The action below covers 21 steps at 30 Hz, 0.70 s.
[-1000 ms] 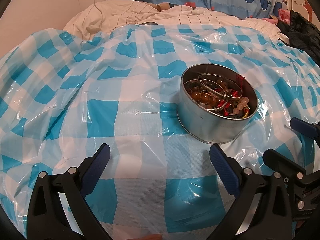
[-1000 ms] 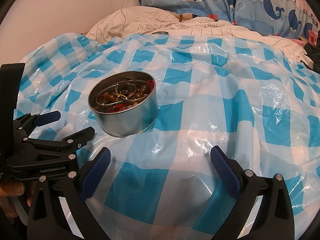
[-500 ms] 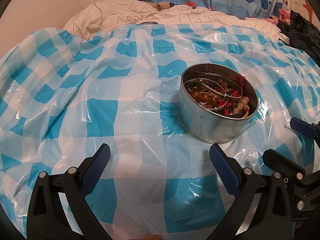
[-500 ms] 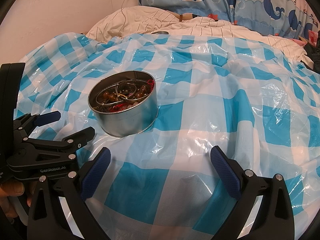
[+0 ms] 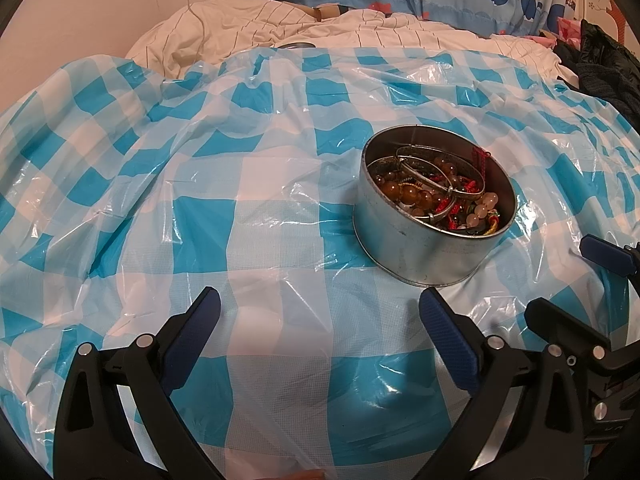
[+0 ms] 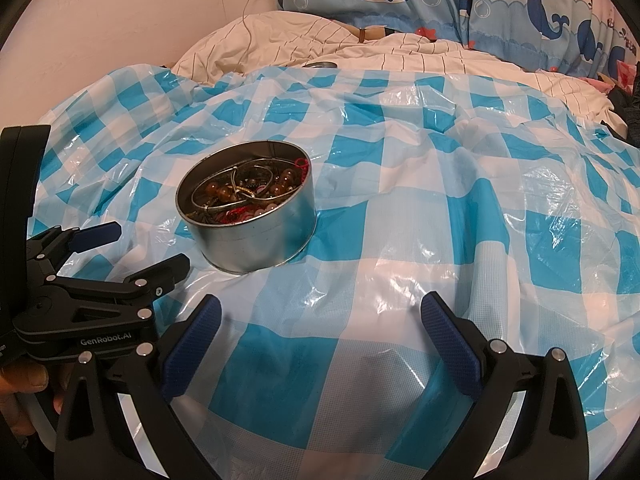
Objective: Organize jewelry
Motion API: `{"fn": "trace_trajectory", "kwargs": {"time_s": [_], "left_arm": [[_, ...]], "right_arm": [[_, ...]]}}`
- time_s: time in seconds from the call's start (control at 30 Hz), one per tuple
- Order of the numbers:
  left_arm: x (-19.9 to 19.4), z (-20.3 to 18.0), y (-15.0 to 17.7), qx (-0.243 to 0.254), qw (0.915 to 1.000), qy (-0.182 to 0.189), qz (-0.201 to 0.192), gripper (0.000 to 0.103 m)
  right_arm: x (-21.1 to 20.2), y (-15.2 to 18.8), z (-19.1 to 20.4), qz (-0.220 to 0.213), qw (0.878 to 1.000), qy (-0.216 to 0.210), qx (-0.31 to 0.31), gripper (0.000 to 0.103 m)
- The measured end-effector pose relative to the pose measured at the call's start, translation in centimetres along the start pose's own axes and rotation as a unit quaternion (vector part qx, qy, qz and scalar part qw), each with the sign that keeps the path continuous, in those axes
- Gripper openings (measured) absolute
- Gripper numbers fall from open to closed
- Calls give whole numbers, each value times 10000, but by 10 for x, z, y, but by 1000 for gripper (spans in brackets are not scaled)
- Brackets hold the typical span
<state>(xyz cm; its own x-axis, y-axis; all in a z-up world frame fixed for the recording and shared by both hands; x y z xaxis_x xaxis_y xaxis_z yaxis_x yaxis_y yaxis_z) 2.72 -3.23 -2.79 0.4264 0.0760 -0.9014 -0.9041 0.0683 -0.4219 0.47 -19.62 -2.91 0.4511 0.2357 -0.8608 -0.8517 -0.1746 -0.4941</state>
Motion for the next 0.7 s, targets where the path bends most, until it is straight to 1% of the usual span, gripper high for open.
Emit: {"fn": "trace_trajectory", "kwargs": {"time_s": [0.53,0.7], "left_arm": [[0,1,-1,0,10000,2,5,96],[3,1,2,-38,10000,56,42,96]], "right_arm": [[0,0,0,8,10000,0,1,96],[0,0,0,16,10000,1,3,96]]}}
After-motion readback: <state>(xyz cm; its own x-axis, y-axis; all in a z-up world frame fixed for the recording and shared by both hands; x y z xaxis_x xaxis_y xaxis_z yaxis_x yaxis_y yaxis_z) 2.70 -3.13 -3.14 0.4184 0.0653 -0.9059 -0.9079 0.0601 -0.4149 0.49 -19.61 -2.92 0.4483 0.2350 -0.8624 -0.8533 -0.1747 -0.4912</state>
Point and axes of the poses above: each gripper's, at about its wrist camera, not at the fingertips, and x roughly the way its jaws point, z to its left, y to its underside, the point moved 6 cm from there along x, roughly the way its jaws point, and after that the axes turned 14 degrees about z, right-handed, at the moved point
